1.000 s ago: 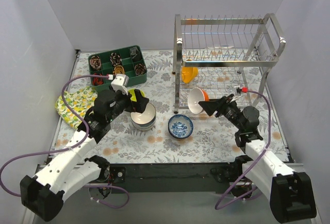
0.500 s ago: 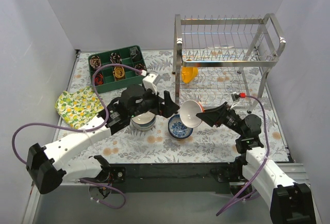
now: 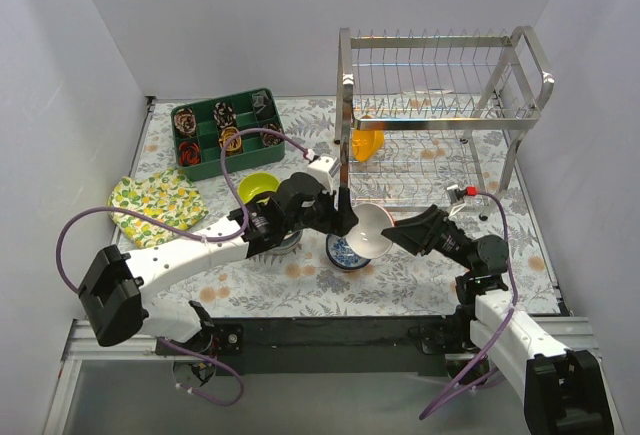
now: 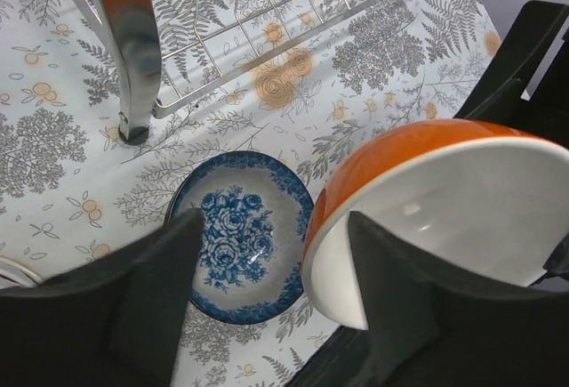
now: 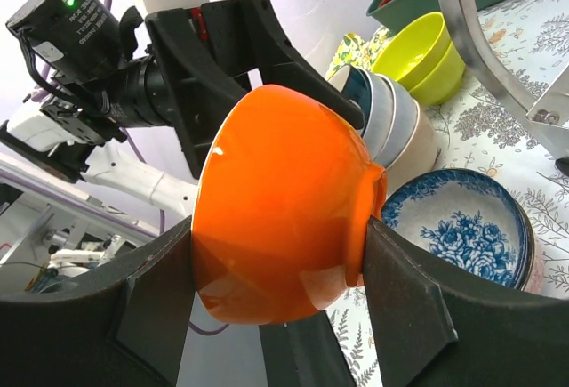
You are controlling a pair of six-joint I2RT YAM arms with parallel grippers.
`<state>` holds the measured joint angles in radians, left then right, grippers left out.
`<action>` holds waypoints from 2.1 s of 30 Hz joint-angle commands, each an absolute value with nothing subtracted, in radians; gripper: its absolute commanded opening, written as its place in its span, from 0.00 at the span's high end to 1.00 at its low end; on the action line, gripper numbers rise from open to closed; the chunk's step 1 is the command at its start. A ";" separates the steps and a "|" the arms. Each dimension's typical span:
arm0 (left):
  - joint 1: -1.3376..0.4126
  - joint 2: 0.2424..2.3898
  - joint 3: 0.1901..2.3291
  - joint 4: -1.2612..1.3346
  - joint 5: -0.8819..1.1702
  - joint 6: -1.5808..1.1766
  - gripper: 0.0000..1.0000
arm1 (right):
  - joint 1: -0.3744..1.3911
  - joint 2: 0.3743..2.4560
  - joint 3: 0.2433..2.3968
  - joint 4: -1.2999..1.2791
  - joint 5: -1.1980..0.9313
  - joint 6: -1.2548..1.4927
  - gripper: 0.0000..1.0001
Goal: Unload the bowls from the dish rack
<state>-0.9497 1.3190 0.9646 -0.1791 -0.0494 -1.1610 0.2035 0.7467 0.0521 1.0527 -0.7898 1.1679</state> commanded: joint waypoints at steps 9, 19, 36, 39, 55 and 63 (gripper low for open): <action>-0.982 1.321 1.031 -0.160 -0.077 -1.189 1.00 | 0.209 0.719 0.051 1.095 -0.801 1.151 0.63; -0.983 1.221 1.080 -0.408 -0.179 -1.201 1.00 | 0.206 0.577 0.127 0.671 -0.692 0.862 0.18; -0.983 1.150 1.017 -0.979 -0.112 -1.361 1.00 | 0.207 0.561 0.235 0.295 -0.474 0.535 0.10; -0.989 1.146 0.988 -1.006 -0.098 -1.396 1.00 | 0.206 0.572 0.235 0.296 -0.471 0.532 0.10; -1.012 1.092 0.761 -0.864 -0.169 -1.583 0.85 | 0.207 0.606 0.229 0.299 -0.449 0.512 0.11; -1.012 1.074 0.747 -0.822 -0.189 -1.575 0.63 | 0.207 0.667 0.224 0.408 -0.439 0.459 0.11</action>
